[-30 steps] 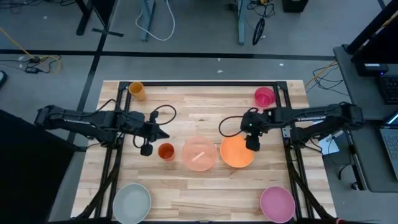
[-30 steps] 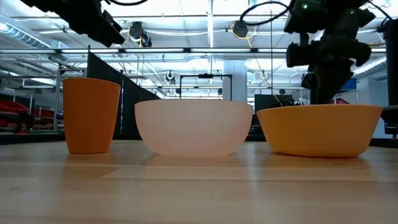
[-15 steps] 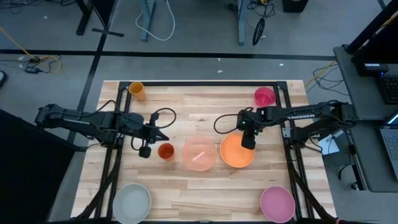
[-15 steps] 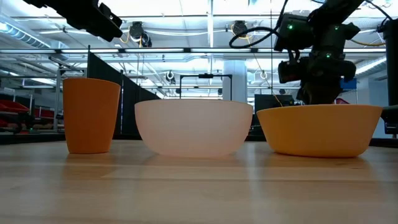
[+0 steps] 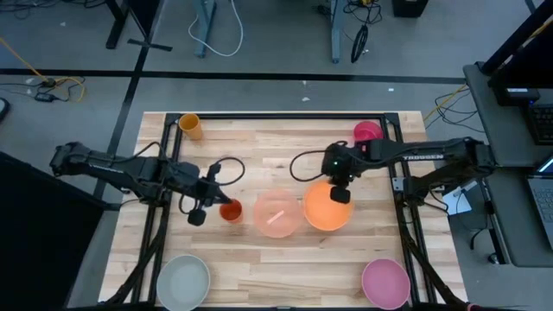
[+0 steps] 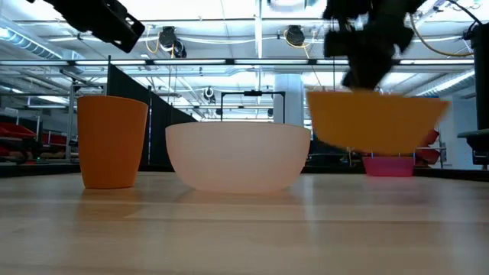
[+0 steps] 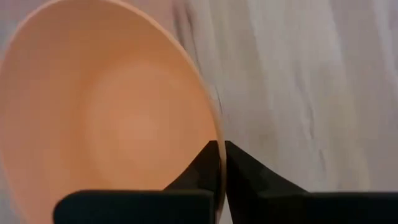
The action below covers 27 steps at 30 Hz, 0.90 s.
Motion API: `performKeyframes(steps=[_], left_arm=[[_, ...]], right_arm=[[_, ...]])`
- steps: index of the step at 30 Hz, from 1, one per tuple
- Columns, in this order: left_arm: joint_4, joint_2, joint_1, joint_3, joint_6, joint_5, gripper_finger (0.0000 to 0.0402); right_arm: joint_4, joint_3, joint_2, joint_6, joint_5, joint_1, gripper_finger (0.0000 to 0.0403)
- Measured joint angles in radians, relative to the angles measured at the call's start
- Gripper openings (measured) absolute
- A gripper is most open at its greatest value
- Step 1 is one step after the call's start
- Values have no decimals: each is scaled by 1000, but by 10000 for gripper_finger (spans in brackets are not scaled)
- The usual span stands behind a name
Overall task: Nest bowls inside each other
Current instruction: Stack the orange bowl on top of the light orange bowl
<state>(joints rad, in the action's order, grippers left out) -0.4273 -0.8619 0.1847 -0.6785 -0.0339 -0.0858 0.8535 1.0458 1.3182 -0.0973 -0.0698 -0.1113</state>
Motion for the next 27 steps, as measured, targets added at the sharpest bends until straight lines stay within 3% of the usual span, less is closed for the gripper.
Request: performKeyframes(steps=[6, 12, 22, 27], left_arm=[[-2, 0, 121, 0, 98, 0, 0], [-5, 0, 243, -18, 181, 28, 0], [-63, 0, 400, -134, 187, 177, 0], [-74, 0, 437, -139, 187, 207, 0]], right_arm=[[-17, 179, 27, 2, 21, 94, 0], [-71, 252, 169, 32, 25, 156, 0], [-114, 437, 439, 158, 8, 99, 0], [-92, 524, 511, 195, -66, 53, 0]])
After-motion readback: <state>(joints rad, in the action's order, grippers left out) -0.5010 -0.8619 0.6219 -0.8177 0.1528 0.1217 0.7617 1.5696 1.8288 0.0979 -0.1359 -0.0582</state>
